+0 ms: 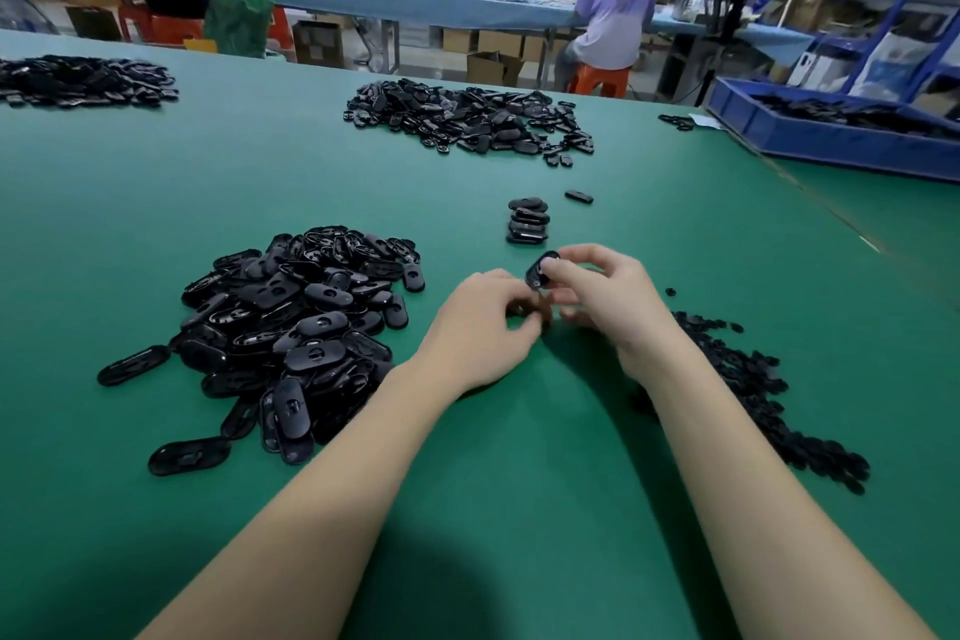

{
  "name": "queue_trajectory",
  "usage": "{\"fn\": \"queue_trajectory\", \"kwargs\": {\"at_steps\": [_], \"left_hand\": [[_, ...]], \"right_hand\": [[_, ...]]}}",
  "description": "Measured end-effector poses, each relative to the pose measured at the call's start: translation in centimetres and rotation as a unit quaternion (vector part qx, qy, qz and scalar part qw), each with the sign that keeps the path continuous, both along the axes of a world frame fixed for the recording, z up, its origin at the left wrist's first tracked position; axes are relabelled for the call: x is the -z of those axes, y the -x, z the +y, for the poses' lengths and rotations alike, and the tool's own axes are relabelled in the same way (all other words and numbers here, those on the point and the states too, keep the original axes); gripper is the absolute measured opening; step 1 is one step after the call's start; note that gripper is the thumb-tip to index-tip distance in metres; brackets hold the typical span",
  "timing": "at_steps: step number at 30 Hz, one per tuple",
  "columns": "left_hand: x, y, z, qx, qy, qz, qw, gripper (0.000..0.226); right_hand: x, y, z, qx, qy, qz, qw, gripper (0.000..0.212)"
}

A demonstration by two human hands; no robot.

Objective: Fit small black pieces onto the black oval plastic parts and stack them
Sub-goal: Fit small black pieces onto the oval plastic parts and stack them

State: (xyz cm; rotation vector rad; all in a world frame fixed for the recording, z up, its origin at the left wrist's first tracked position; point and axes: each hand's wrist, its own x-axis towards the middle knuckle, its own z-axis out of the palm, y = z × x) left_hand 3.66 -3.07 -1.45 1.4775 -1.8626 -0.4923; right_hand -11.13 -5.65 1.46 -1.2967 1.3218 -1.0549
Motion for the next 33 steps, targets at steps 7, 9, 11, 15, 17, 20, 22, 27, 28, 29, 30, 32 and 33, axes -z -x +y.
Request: {"fn": "queue_trajectory", "kwargs": {"at_steps": [7, 9, 11, 15, 17, 20, 22, 27, 28, 29, 30, 32, 33], "left_hand": [[0.9, 0.0, -0.7, 0.001, 0.013, 0.014, 1.0, 0.012], [0.5, 0.0, -0.6, 0.006, 0.002, 0.036, 0.999, 0.014], [-0.1, -0.1, -0.6, 0.015, -0.019, 0.067, 0.997, 0.015], [-1.2, -0.3, -0.3, 0.092, -0.138, 0.231, 0.959, 0.013], [-1.4, 0.0, -0.1, 0.112, -0.202, 0.321, 0.918, 0.017], [-1.5, 0.5, -0.1, 0.078, -0.237, 0.398, 0.883, 0.022], [-1.5, 0.5, -0.1, 0.062, -0.238, 0.42, 0.874, 0.016], [-1.3, 0.2, 0.1, 0.04, -0.23, 0.426, 0.874, 0.016], [-1.3, 0.2, 0.0, 0.034, -0.23, 0.428, 0.873, 0.017], [-1.3, 0.2, 0.0, 0.032, -0.231, 0.429, 0.873, 0.017], [-1.2, 0.2, -0.1, 0.033, -0.232, 0.429, 0.873, 0.017], [-1.2, 0.2, -0.1, 0.036, -0.232, 0.426, 0.874, 0.016], [-1.1, 0.2, -0.1, 0.036, -0.232, 0.424, 0.875, 0.016]], "right_hand": [[-0.1, 2.3, 0.3, -0.022, 0.003, 0.054, 0.998, 0.007], [-0.4, 2.6, 0.5, -0.037, 0.02, 0.086, 0.995, 0.008], [-0.8, 3.0, 0.6, -0.04, 0.029, 0.101, 0.994, 0.007], [-1.4, 4.2, 0.8, -0.043, 0.041, 0.093, 0.994, 0.004], [-1.5, 4.7, 0.8, -0.046, 0.044, 0.092, 0.994, 0.004], [-1.6, 5.2, 0.7, -0.056, 0.055, 0.109, 0.991, 0.006], [-1.7, 5.4, 0.6, -0.076, 0.068, 0.137, 0.985, 0.006], [-2.7, 6.8, 0.3, -0.131, 0.038, 0.318, 0.938, 0.009], [-3.0, 7.3, 0.2, -0.135, 0.026, 0.358, 0.924, 0.007], [-3.1, 7.7, 0.2, -0.139, 0.011, 0.392, 0.909, 0.005], [-3.3, 8.1, 0.2, -0.144, -0.005, 0.417, 0.897, 0.005], [-3.6, 8.6, 0.4, -0.152, -0.032, 0.439, 0.885, 0.006], [-3.8, 8.7, 0.5, -0.155, -0.041, 0.443, 0.882, 0.007]]}}
